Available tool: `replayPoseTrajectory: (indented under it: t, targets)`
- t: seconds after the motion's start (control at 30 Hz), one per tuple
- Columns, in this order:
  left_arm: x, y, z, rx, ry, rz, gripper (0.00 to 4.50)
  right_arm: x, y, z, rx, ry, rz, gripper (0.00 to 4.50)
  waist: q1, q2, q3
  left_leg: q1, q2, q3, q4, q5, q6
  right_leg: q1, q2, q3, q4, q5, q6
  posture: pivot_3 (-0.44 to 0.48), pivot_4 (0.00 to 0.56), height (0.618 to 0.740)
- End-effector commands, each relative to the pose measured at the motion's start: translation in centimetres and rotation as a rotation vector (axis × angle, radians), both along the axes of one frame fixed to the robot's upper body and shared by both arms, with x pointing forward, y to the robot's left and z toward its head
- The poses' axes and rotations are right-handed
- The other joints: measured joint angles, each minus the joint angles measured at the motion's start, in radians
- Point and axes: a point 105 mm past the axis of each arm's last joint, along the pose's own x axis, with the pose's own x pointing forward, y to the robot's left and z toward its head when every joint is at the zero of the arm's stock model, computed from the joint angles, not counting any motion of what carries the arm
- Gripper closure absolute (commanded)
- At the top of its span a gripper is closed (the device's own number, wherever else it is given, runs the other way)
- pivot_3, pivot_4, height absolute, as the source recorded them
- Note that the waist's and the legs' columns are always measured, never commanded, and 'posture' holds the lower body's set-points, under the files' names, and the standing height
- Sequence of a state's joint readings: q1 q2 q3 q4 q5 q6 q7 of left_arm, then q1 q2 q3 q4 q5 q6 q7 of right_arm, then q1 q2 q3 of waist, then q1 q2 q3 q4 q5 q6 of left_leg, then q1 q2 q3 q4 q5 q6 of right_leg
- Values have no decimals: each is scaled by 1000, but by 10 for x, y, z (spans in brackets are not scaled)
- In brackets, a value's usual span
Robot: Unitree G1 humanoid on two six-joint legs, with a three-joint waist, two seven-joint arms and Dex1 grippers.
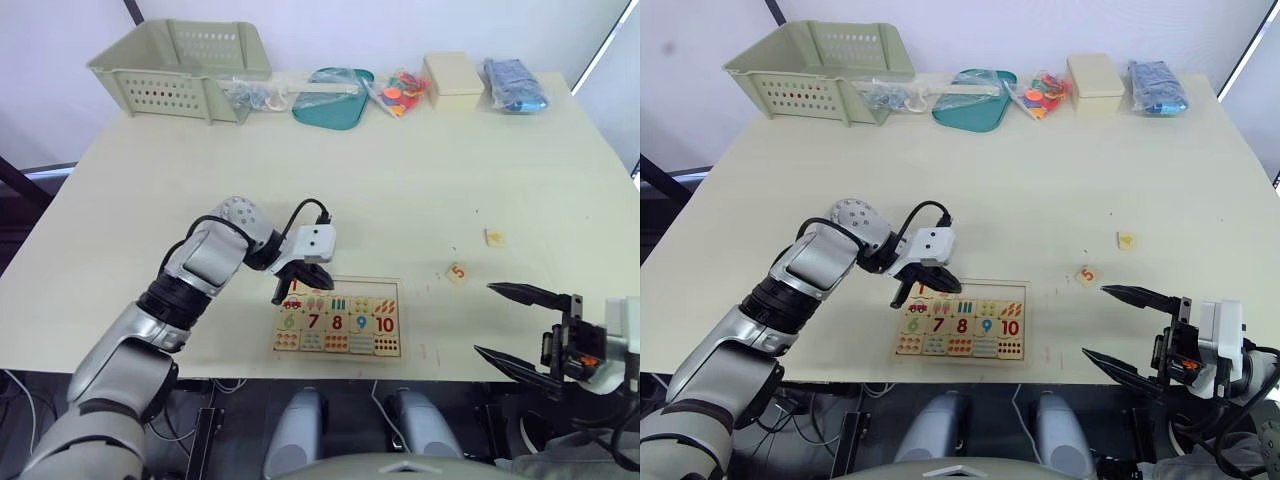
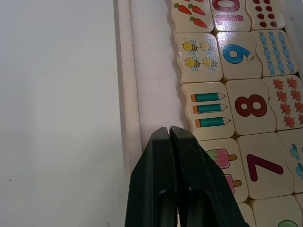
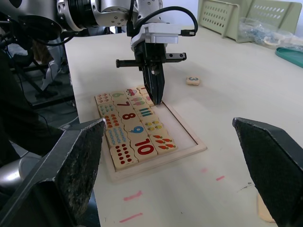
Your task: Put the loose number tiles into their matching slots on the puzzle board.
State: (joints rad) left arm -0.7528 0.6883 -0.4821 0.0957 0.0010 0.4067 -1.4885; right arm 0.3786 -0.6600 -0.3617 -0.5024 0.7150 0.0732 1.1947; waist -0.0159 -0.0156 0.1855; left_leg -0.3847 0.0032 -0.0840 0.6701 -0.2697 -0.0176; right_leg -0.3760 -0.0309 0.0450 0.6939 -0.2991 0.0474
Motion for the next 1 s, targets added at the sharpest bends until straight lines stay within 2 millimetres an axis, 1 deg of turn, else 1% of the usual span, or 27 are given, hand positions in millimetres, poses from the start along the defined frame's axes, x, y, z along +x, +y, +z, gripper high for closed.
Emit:
replayPoseTrajectory:
  t: [0.03, 0.1, 0.17, 0.2, 0.33, 0.4, 0.47, 0.53, 0.6, 0.63, 0.73, 0.8, 1.0]
  targets:
    - [0, -5, 12, -50, -37, -8, 4420, -2, 1, 7, 5, -38, 10, 0, 0, 0, 0, 0, 0, 0, 0, 0, 0, 0, 0, 0, 0, 0, 0, 0, 150, 740]
    - [2, -11, 28, -163, -46, 13, 4420, -2, 1, 7, 5, -40, 9, 0, 0, 0, 0, 0, 0, 0, 0, 0, 0, 0, 0, 0, 0, 0, 0, 0, 150, 740]
    - [4, -11, 45, -258, -41, 52, 4420, -2, 1, 7, 5, -40, 5, 0, 0, 0, 0, 0, 0, 0, 0, 0, 0, 0, 0, 0, 0, 0, 0, 0, 150, 740]
    - [3, -10, 48, -277, -36, 62, 4420, -3, 1, 7, 5, -40, 4, 0, 0, 0, 0, -1, 0, -1, 0, 0, 0, 0, 0, -1, 0, 0, 0, 0, 150, 740]
    - [1, 7, 74, -432, -32, 179, 4420, -1, 2, 9, 18, -42, -4, 0, -5, 0, 0, 0, 1, 0, -1, 0, 0, 0, 0, 0, 0, 0, 0, 0, 150, 740]
    - [1, 12, 78, -464, -32, 230, 4420, 0, 2, 9, 22, -44, -9, 0, -4, 0, 0, 1, 2, -1, 0, 0, 0, 0, 0, 0, 0, 0, 0, 0, 150, 740]
    - [-1, 24, 86, -553, -72, 307, 4420, 5, 3, 11, 31, -50, -17, 0, -3, 0, 0, 0, 2, -1, 0, 0, 0, 0, 0, 0, 0, 0, 0, 0, 150, 740]
    - [-5, 36, 85, -584, -99, 376, 4420, 9, 3, 14, 43, -55, -25, 0, -6, 0, 0, 1, 3, -2, 0, 0, 0, 0, -1, 2, 0, 0, 0, 0, 150, 740]
    - [-6, 46, 87, -679, -114, 459, 4420, 13, 3, 15, 37, -69, -36, 0, -5, 0, 0, 1, 3, -3, -1, 0, 0, 0, -1, 2, 0, 0, 0, 0, 150, 740]
    - [-6, 51, 87, -710, -162, 479, 4420, 15, 4, 16, 32, -76, -43, 0, -1, 0, 0, 1, 3, -3, -1, 0, 0, 0, -1, 2, 0, 0, 0, 0, 150, 740]
    - [-12, 68, 81, -765, -222, 567, 4420, 21, 6, 14, 21, -57, -45, 0, 2, 0, 0, 1, 3, -4, -1, 0, 0, 0, -2, 1, 0, 0, 0, 0, 150, 740]
    - [-18, 76, 77, -788, -251, 601, 4420, 23, 6, 16, 58, -26, -44, 0, 2, 0, 0, 1, 3, -3, -1, 0, 0, 0, -3, 2, 0, 0, 0, 0, 150, 740]
    - [-34, 109, 52, -812, -225, 763, 4420, 28, -1, 12, 61, -26, -46, 0, 3, 0, 0, 2, 3, -3, -1, 0, 0, 0, -3, 2, -1, 0, 0, 0, 150, 740]
